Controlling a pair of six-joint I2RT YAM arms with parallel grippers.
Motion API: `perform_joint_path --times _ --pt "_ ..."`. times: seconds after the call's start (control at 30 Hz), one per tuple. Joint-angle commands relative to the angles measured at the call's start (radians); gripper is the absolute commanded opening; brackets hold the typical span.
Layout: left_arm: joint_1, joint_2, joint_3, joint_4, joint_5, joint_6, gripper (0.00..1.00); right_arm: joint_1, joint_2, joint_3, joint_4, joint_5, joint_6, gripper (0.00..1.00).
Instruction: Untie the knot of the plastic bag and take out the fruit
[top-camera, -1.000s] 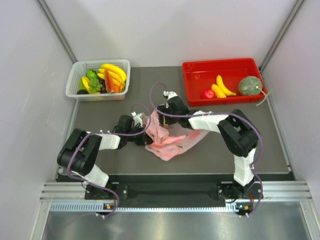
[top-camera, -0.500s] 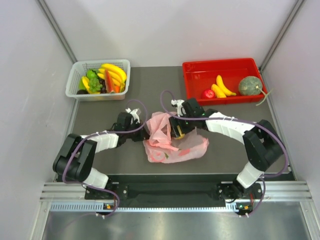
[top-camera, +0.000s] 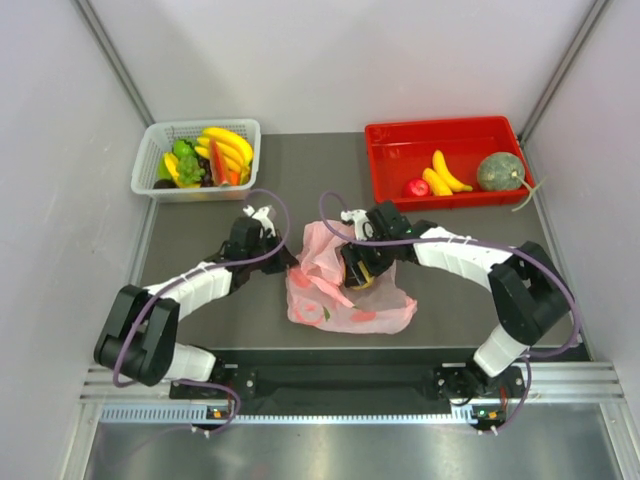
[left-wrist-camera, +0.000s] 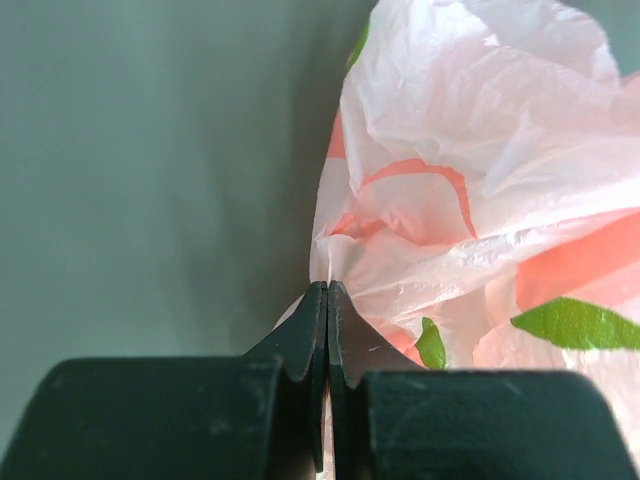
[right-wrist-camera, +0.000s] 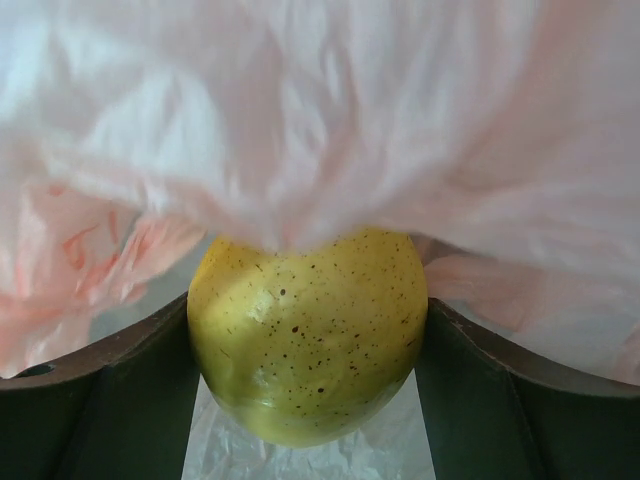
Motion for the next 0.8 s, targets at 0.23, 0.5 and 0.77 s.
perform_joint_path --times 0.23,0.5,0.77 --pt "-0.097 -0.043 0.035 0.006 -0.107 -0.025 0.0 0.034 0.033 -0.035 0.082 0.17 -0.001 0.76" --pt "-0.178 -0.037 0.012 0.035 -0.178 -0.025 0.0 0.051 0.003 -0.08 0.11 0.264 0.006 0.96" --pt "-0.184 -0.069 -0.051 0.092 -0.169 -0.049 0.0 0.07 -0.119 -0.115 0.107 0.41 0.054 1.0"
